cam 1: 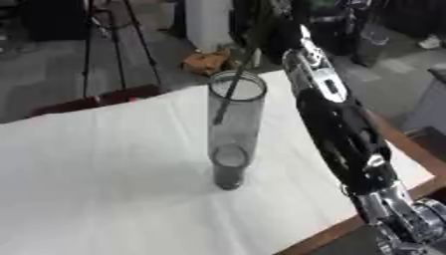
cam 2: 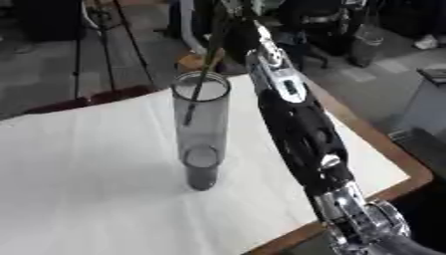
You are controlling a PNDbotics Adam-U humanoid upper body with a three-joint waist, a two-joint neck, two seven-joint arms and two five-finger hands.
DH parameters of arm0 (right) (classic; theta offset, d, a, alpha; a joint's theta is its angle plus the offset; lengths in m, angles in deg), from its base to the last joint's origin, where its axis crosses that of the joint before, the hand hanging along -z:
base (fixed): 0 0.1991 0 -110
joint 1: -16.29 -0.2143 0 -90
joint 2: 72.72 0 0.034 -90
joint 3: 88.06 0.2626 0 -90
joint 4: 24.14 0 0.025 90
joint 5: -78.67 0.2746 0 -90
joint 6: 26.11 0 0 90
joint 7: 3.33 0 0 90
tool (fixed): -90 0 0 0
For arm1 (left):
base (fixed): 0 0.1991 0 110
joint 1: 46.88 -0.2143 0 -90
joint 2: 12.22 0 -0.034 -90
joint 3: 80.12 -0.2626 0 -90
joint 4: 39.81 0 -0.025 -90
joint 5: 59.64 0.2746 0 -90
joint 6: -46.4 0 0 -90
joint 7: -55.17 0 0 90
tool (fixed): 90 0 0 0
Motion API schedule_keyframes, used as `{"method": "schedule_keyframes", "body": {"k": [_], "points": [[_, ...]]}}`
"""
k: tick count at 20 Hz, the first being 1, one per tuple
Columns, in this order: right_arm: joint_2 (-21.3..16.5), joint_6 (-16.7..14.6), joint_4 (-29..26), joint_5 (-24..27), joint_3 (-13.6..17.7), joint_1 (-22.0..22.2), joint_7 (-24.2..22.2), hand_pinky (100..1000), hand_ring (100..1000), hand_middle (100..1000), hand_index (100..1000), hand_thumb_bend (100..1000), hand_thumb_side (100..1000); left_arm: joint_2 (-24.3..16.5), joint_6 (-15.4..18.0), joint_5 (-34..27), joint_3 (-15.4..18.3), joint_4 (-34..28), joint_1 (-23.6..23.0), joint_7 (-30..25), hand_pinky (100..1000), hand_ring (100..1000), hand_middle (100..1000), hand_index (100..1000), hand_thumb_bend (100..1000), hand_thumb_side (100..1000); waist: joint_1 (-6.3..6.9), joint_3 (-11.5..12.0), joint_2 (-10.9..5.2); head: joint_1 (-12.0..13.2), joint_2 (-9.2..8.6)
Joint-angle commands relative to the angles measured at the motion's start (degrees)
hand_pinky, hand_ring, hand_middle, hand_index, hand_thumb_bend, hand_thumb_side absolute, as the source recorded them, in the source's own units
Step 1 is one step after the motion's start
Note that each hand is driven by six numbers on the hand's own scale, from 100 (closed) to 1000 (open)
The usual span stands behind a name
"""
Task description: Arrange flowers into the vase.
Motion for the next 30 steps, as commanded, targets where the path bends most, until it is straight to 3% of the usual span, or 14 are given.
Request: {"method": "schedule_keyframes", "body": {"k": [1, 3, 4, 10, 11, 16, 21, 30], "points": [[-1.2, -2.1, -0.7, -2.8, -0.6, -1.9, -2.6, 217, 391, 342, 427, 701, 726, -1.0, 0.0, -0.1, 0.3, -0.7, 0.6, -0.1, 725, 669, 633, 828, 522, 971, -0.07, 0.0, -0.66, -0.2, -0.44], [-0.9, -3.4, -0.2, -4.5, -0.2, -2.0, -4.3, 234, 398, 348, 432, 704, 725, -0.9, 0.0, -0.1, 0.3, -0.6, 0.6, -0.1, 725, 669, 633, 828, 522, 971, -0.07, 0.0, -0.66, -0.1, -0.45], [-0.7, -4.1, 0.0, -5.5, -0.1, -2.2, -5.3, 312, 434, 382, 451, 717, 727, -0.9, 0.0, -0.1, 0.3, -0.6, 0.6, -0.1, 725, 669, 633, 828, 522, 971, -0.1, 0.0, -0.66, -0.2, -0.45], [-0.3, -6.2, 1.5, -7.6, 1.2, -2.5, -9.2, 312, 434, 382, 451, 717, 727, -0.9, 0.0, -0.1, 0.3, -0.6, 0.6, -0.1, 725, 669, 633, 828, 522, 971, -0.1, -0.1, -0.67, -0.1, -0.47], [-0.3, -6.3, 1.5, -7.6, 1.2, -2.6, -9.4, 489, 534, 486, 507, 758, 736, -0.9, 0.0, -0.1, 0.3, -0.6, 0.6, -0.1, 725, 670, 633, 828, 521, 971, -0.13, -0.1, -0.67, -0.1, -0.47], [-0.5, -9.1, 1.8, -11.3, -0.5, -3.8, -13.3, 678, 692, 657, 669, 820, 701, -0.9, 0.0, -0.1, 0.3, -0.6, 0.5, -0.2, 725, 670, 633, 828, 521, 971, -0.24, 0.0, -0.75, -0.1, -0.49], [-0.1, -12.8, 2.8, -14.9, -0.2, -4.4, -17.8, 726, 735, 703, 712, 839, 681, -0.9, 0.0, -0.1, 0.3, -0.6, 0.5, -0.2, 725, 670, 634, 828, 521, 971, -0.25, 0.0, -0.82, -0.2, -0.49], [0.0, -16.0, 6.3, -18.8, 0.7, -5.1, -22.0, 757, 754, 726, 751, 849, 679, -0.9, 0.0, -0.1, 0.3, -0.5, 0.4, -0.2, 725, 670, 634, 828, 521, 971, -0.17, 0.0, -0.83, -0.2, -0.35]]}}
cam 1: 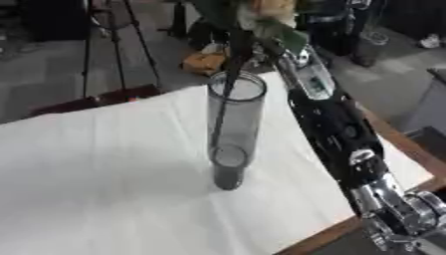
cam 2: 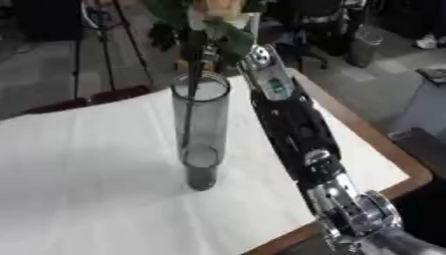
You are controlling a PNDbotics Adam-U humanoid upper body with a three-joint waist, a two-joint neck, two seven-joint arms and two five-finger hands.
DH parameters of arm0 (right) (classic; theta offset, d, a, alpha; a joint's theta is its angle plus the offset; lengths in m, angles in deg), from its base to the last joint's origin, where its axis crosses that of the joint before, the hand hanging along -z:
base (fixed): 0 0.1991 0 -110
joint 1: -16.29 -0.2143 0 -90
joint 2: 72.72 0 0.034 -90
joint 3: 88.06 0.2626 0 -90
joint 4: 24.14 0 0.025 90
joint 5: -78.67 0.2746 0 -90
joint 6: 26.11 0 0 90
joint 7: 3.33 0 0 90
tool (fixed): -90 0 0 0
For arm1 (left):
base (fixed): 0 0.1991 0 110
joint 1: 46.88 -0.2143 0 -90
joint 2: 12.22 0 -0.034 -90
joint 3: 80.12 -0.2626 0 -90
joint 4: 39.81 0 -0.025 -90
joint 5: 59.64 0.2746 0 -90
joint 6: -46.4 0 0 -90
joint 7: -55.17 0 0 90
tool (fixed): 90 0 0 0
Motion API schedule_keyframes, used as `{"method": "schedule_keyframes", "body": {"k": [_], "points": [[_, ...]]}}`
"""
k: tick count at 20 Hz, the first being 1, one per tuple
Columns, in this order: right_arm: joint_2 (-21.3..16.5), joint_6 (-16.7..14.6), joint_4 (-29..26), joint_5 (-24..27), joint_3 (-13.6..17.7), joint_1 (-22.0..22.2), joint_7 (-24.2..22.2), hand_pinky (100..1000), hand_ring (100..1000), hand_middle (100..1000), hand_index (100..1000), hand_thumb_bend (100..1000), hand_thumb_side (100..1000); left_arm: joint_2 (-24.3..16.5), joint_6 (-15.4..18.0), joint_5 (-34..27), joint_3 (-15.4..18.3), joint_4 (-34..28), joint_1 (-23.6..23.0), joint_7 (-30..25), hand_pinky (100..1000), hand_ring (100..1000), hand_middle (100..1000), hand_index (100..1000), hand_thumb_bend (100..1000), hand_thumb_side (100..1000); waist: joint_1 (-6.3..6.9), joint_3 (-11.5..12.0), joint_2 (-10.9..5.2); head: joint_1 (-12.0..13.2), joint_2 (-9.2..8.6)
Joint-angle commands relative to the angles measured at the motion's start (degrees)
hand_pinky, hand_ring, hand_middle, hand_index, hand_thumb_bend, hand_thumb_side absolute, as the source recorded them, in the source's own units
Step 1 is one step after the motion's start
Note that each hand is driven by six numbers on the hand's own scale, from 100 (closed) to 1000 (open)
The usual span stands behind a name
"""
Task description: Arrange flowers into the vase.
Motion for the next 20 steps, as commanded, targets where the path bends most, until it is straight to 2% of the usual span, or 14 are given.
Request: {"method": "schedule_keyframes", "body": {"k": [1, 20], "points": [[-0.6, -5.7, 0.7, -1.4, 0.8, -1.7, -5.6, 757, 754, 726, 751, 849, 679, -0.9, 0.0, -0.1, 0.3, -0.5, 0.4, -0.1, 725, 670, 634, 828, 521, 971, -0.14, 0.0, -0.84, -0.2, -0.33], [-0.2, -5.8, 3.9, -5.4, 2.3, -2.2, -5.9, 763, 753, 719, 771, 846, 696, -0.9, 0.0, -0.2, 0.3, -0.5, 0.3, -0.1, 725, 670, 634, 828, 521, 972, -0.04, 0.0, -0.72, -0.3, -0.33]]}}
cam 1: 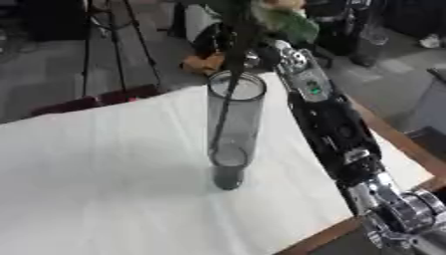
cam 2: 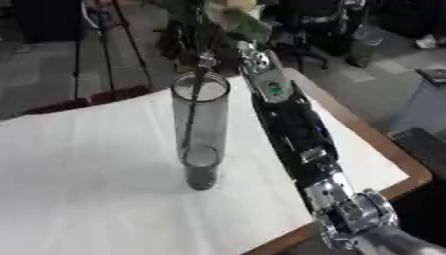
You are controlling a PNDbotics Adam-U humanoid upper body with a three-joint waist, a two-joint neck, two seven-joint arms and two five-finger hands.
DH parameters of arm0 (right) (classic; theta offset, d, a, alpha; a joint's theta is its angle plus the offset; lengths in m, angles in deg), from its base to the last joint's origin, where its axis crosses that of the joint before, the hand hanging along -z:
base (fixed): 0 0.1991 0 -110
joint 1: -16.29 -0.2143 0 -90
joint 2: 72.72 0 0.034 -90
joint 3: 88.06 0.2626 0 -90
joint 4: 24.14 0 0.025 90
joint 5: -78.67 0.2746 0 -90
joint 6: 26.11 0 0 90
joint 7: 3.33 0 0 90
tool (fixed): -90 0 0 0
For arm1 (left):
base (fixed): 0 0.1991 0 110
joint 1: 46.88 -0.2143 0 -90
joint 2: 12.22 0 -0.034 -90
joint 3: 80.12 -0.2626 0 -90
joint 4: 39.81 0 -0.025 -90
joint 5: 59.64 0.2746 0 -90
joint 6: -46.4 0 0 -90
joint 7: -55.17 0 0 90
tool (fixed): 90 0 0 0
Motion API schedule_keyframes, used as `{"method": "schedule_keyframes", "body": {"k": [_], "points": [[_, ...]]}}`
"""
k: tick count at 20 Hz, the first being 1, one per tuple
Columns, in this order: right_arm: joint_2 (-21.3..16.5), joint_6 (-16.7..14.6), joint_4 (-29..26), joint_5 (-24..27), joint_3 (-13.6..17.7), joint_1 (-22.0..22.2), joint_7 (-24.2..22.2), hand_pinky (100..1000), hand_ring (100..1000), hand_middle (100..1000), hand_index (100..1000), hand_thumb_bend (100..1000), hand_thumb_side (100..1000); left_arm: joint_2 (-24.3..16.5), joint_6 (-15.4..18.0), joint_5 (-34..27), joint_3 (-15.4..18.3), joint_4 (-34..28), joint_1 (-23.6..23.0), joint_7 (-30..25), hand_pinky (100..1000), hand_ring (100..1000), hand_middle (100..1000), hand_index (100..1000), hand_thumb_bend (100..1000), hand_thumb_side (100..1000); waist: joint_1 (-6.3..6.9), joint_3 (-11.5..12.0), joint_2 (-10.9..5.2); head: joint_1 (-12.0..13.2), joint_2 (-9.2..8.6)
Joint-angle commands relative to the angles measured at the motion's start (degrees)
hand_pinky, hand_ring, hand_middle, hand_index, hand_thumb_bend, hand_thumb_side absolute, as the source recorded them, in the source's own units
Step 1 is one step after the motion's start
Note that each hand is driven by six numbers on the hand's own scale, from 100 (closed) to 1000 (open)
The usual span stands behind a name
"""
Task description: Arrange flowers into the vase.
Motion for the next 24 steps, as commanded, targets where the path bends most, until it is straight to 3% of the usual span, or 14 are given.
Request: {"method": "schedule_keyframes", "body": {"k": [1, 24], "points": [[-0.9, -5.9, -0.3, -0.7, 0.7, -1.5, -5.8, 764, 754, 720, 771, 846, 696, -0.9, 0.1, -0.2, 0.3, -0.5, 0.4, -0.1, 725, 670, 634, 828, 521, 972, -0.05, 0.0, -0.71, -0.2, -0.34], [-1.7, -5.4, 0.0, -1.4, 1.7, -0.6, -5.2, 767, 753, 721, 774, 845, 701, -0.9, 0.2, 0.0, 0.5, -0.6, 0.6, 0.0, 726, 670, 634, 828, 518, 971, -0.34, -0.2, -0.62, 0.0, -0.53]]}}
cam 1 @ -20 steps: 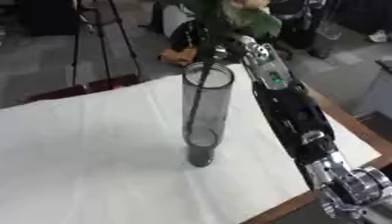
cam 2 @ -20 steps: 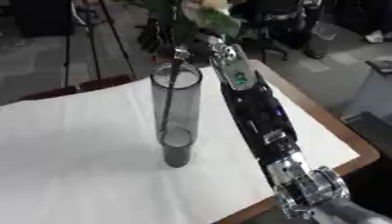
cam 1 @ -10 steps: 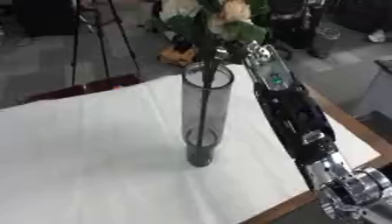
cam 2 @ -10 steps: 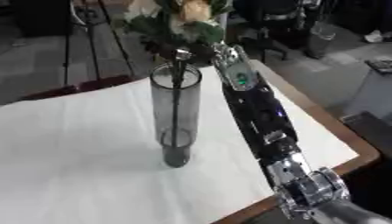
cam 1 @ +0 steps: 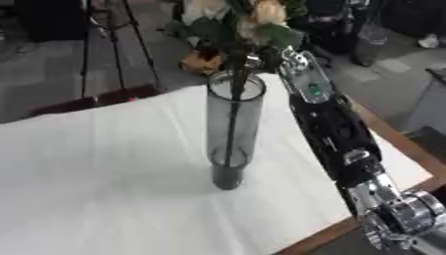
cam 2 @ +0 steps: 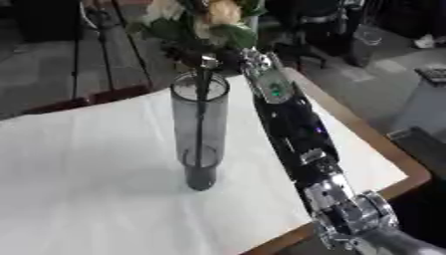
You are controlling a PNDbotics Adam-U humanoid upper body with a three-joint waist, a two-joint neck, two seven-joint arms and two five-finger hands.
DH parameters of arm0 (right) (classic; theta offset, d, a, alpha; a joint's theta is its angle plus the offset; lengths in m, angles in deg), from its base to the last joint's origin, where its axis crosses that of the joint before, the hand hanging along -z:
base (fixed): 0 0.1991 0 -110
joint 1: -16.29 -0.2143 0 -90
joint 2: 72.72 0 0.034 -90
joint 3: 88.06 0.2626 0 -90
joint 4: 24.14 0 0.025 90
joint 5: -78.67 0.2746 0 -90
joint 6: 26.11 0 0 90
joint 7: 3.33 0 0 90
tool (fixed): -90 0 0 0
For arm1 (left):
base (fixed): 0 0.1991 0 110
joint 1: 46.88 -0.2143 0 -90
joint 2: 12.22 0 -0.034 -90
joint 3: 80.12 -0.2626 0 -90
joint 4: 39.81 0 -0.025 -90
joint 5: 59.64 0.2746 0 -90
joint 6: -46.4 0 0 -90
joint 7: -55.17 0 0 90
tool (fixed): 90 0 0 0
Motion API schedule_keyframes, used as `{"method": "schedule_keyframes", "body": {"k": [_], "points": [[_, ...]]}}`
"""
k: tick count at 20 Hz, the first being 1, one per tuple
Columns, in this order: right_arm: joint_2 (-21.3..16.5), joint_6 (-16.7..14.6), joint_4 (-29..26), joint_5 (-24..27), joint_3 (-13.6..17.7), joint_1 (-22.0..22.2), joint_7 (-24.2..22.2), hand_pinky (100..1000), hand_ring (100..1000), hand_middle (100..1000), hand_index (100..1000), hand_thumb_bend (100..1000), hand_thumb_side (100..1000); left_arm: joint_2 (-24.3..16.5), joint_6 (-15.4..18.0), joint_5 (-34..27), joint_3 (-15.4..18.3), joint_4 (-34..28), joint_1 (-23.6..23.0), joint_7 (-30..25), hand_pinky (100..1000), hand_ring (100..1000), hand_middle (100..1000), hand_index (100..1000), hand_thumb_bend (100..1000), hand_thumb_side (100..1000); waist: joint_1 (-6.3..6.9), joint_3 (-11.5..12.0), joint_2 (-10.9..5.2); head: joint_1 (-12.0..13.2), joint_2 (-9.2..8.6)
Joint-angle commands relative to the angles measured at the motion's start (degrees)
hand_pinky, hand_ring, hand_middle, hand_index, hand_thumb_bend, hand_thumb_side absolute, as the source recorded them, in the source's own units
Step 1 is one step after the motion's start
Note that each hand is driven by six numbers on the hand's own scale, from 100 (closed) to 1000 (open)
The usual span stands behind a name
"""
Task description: Arrange flowers into the vase.
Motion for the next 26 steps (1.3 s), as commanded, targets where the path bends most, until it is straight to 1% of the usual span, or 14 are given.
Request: {"method": "schedule_keyframes", "body": {"k": [1, 5, 6, 7, 8, 10, 12, 15, 19, 20, 26], "points": [[-1.7, -5.4, -0.7, -0.3, 0.6, -0.9, -5.3, 767, 754, 721, 774, 845, 700, -0.9, 0.2, 0.0, 0.5, -0.6, 0.6, 0.0, 726, 670, 634, 828, 518, 971, -0.36, 0.1, -0.65, 0.0, -0.53], [-1.9, -5.9, -0.6, -0.7, 0.4, -0.6, -6.1, 778, 764, 734, 783, 867, 668, -0.8, 0.2, 0.0, 0.5, -0.5, 0.5, 0.0, 726, 670, 634, 828, 519, 971, -0.38, 0.1, -0.66, 0.0, -0.51], [-2.0, -6.1, -0.6, -0.9, 0.2, -0.4, -6.3, 788, 772, 744, 796, 908, 605, -0.9, 0.2, 0.0, 0.5, -0.5, 0.5, 0.0, 726, 670, 634, 828, 518, 971, -0.39, 0.1, -0.66, 0.0, -0.5], [-2.1, -6.3, -0.7, -1.2, 0.0, -0.3, -6.5, 797, 779, 753, 810, 942, 562, -0.9, 0.2, 0.0, 0.5, -0.5, 0.5, 0.0, 726, 670, 634, 828, 518, 971, -0.4, 0.1, -0.66, 0.0, -0.49], [-2.2, -6.5, -0.7, -1.5, -0.3, -0.1, -6.6, 814, 796, 771, 832, 998, 509, -0.9, 0.2, 0.0, 0.5, -0.5, 0.5, 0.0, 726, 670, 634, 828, 518, 971, -0.41, 0.1, -0.67, 0.0, -0.47], [-2.3, -6.9, -0.9, -2.5, -1.1, 0.2, -6.6, 839, 826, 800, 861, 1000, 453, -0.9, 0.2, 0.0, 0.5, -0.5, 0.5, 0.0, 726, 670, 634, 828, 518, 971, -0.43, 0.1, -0.7, 0.0, -0.45], [-2.3, -7.4, -1.0, -3.5, -1.8, 0.5, -6.6, 868, 865, 840, 894, 1000, 541, -0.9, 0.2, 0.0, 0.4, -0.5, 0.5, 0.0, 726, 670, 634, 828, 518, 971, -0.44, 0.1, -0.73, -0.1, -0.47], [-2.4, -8.3, -1.0, -5.0, -3.0, 0.9, -6.6, 898, 906, 885, 932, 1000, 541, -0.9, 0.2, 0.0, 0.4, -0.5, 0.5, 0.0, 726, 670, 634, 828, 518, 971, -0.45, 0.1, -0.78, -0.1, -0.48], [-2.3, -9.1, -0.6, -5.8, -3.3, 1.0, -6.6, 898, 906, 885, 932, 1000, 541, -0.9, 0.2, 0.0, 0.5, -0.5, 0.5, 0.0, 726, 670, 634, 828, 518, 971, -0.44, 0.1, -0.81, -0.1, -0.47], [-2.3, -9.2, -0.5, -6.0, -3.4, 1.0, -6.6, 913, 923, 908, 953, 1000, 541, -0.9, 0.2, 0.0, 0.5, -0.5, 0.5, 0.0, 726, 671, 635, 828, 518, 971, -0.4, 0.1, -0.82, -0.1, -0.49], [-2.1, -9.4, -0.2, -7.0, -3.4, 1.2, -6.6, 907, 926, 911, 957, 1000, 541, -0.9, 0.1, -0.1, 0.5, -0.5, 0.4, -0.1, 726, 671, 635, 828, 518, 971, -0.17, 0.2, -0.9, -0.2, -0.58]]}}
